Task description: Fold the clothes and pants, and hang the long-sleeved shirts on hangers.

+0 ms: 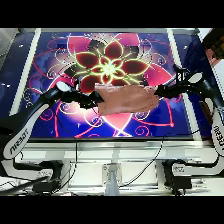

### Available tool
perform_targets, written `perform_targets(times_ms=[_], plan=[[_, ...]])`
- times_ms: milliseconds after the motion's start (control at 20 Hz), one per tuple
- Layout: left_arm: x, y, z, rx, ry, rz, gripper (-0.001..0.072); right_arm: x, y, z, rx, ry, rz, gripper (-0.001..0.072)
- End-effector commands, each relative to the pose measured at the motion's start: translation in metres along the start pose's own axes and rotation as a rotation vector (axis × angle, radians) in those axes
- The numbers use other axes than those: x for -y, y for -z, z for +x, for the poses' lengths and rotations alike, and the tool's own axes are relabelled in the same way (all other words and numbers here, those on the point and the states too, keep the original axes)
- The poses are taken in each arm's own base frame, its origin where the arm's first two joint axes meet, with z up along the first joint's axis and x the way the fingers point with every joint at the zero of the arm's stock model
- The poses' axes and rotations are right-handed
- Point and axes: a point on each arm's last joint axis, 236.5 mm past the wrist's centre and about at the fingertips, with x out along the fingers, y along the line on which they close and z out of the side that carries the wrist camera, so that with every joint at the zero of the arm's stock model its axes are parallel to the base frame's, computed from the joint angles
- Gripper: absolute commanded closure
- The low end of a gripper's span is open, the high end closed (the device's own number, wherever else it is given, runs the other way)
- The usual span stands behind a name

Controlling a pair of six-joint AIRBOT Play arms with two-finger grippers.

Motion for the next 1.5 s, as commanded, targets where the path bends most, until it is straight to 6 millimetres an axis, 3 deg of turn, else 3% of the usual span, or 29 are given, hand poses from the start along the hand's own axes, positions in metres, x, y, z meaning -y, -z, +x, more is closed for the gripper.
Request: perform_targets(times_ms=[0,150,200,250,300,350,550,750,800,900,950,1150,1300,1450], plan=[[0.002,-0.023,-0.034,0.085,0.030,0.010,0.0136,0.025,-0.021,-0.032,0.029,0.157,-0.142,0.0348],[0.004,-0.040,-0.081,0.168,0.051,0.056,0.0139,0.056,-0.049,-0.067,0.117,0.236,-0.124,0.0455],[0.003,-0.041,-0.094,0.185,0.048,0.082,0.0170,0.071,-0.051,-0.076,0.137,0.249,-0.092,0.0494],[0.001,-0.041,-0.105,0.195,0.040,0.105,0.0327,0.087,-0.051,-0.083,0.151,0.257,-0.056,0.0583],[0.000,-0.040,-0.114,0.200,0.033,0.130,0.0540,0.100,-0.051,-0.090,0.167,0.243,-0.049,0.0694],[-0.002,-0.041,-0.122,0.211,0.023,0.140,0.0695,0.103,-0.052,-0.095,0.193,0.199,-0.049,0.0693],[-0.002,-0.045,-0.134,0.244,0.014,0.183,0.0698,0.082,-0.060,-0.111,0.301,-0.138,0.006,0.0696],[-0.002,-0.043,-0.130,0.235,0.016,0.182,0.0698,0.052,-0.016,-0.066,0.091,-0.418,0.101,0.0693],[-0.001,-0.042,-0.129,0.231,0.018,0.182,0.0698,0.049,-0.011,-0.051,0.057,-0.442,0.142,0.0651],[0.003,-0.039,-0.126,0.223,0.021,0.191,0.0698,0.044,-0.007,-0.028,0.011,-0.439,0.179,0.0193],[0.004,-0.038,-0.124,0.217,0.021,0.196,0.0698,0.038,-0.009,-0.020,-0.002,-0.433,0.198,0.0140],[0.011,-0.032,-0.118,0.200,0.026,0.214,0.0698,0.013,-0.008,0.015,-0.055,-0.392,0.170,0.0129],[0.013,-0.030,-0.115,0.193,0.027,0.221,0.0698,0.031,0.007,0.041,-0.123,-0.273,0.205,0.0123],[0.014,-0.030,-0.115,0.192,0.027,0.223,0.0697,0.044,0.012,0.049,-0.162,-0.247,0.263,0.0123]])
